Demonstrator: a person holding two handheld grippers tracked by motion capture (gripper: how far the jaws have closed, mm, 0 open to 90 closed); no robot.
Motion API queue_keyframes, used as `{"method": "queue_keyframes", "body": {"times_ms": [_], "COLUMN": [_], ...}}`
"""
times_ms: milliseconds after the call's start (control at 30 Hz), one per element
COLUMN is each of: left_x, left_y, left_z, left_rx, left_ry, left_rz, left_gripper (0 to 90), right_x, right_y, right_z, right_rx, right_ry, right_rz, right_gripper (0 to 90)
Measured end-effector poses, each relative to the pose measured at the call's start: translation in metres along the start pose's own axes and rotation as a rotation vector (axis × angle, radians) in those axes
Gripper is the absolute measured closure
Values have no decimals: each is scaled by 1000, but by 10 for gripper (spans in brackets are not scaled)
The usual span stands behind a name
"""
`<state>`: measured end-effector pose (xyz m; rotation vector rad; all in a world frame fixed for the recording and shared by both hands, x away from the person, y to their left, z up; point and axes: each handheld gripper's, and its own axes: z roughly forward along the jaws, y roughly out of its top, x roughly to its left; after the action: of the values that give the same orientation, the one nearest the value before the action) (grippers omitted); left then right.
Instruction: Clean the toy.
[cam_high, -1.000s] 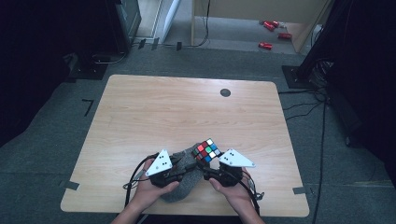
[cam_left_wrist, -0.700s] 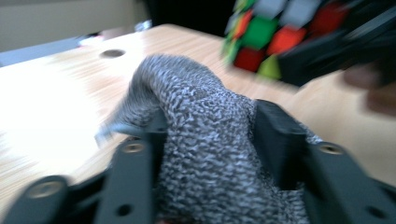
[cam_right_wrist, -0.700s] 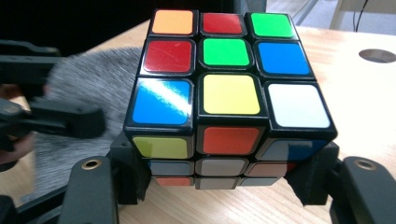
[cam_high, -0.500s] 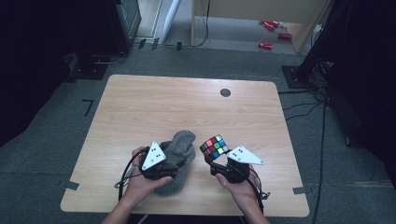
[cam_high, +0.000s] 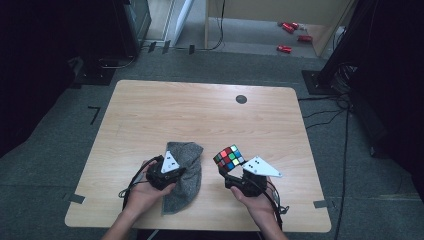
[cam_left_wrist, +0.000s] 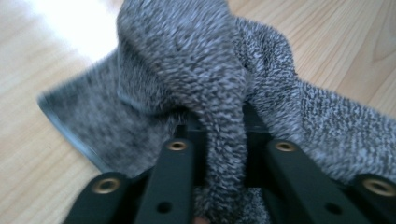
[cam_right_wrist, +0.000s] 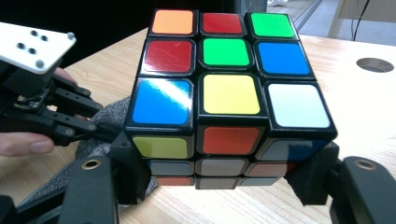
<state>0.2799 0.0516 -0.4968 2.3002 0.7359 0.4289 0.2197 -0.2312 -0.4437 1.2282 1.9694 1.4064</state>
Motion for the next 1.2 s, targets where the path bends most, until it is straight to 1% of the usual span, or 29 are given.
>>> {"method": "queue_keyframes", "body": {"times_ms": [33,67,100,133,167,200,233,267,300,333,367,400,433,467,500,533,567,600,700,767,800,833,900,967,1067,1200], "left_x": [0,-1,-2,-4,-4,-4,-3,-2,-1,1,3,7,10,13,13,13,9,5,-16,-24,-29,-33,-41,-51,-58,-65], "left_y": [0,0,1,4,8,12,16,18,19,18,17,15,14,12,12,12,14,15,21,22,23,24,25,27,29,30], "left_z": [1,0,-2,-7,-14,-21,-26,-31,-34,-36,-38,-41,-43,-47,-49,-51,-53,-52,-42,-36,-31,-29,-24,-21,-19,-13], "left_rx": [3,-3,-25,-63,-111,-148,-174,-180,-175,-152,-135,-130,-137,-159,-180,-202,-239,-254,-285,-297,-310,-318,-337,-370,-406,-418], "left_ry": [21,42,48,60,70,77,87,108,131,166,186,188,188,192,186,173,145,129,71,41,15,2,-12,-25,-47,-57], "left_rz": [7,19,25,27,18,4,-9,-9,0,15,23,20,7,-4,-5,-4,7,25,100,112,110,112,122,143,144,148], "left_gripper": [792,708,556,449,331,259,219,181,158,158,156,148,140,139,134,134,134,134,132,134,134,135,134,134,134,135], "right_x": [0,1,1,1,2,2,2,2,2,2,1,1,1,1,2,2,3,4,8,11,13,15,18,21,24,29], "right_y": [0,-1,-1,-2,-2,-1,-1,-1,-1,-2,-2,-2,-2,-2,-1,-1,0,0,1,1,2,2,2,2,1,-1], "right_z": [1,2,2,3,3,2,2,2,2,2,2,2,2,2,1,1,1,1,2,3,3,3,4,5,7,9], "right_rx": [1,4,7,7,8,7,4,4,7,9,11,13,12,12,8,6,5,4,5,8,8,9,11,15,26,43], "right_ry": [0,1,2,2,3,3,5,4,1,-1,-2,-4,-5,-4,-1,1,4,11,27,41,47,51,59,60,62,61], "right_rz": [-1,0,-2,-4,-6,-8,-7,-5,-6,-8,-5,-3,-1,-1,1,1,3,9,26,43,48,53,65,78,94,104], "right_gripper": [347,348,348,347,347,348,347,347,347,347,347,348,347,347,347,347,347,347,347,347,348,348,347,347,347,347]}}
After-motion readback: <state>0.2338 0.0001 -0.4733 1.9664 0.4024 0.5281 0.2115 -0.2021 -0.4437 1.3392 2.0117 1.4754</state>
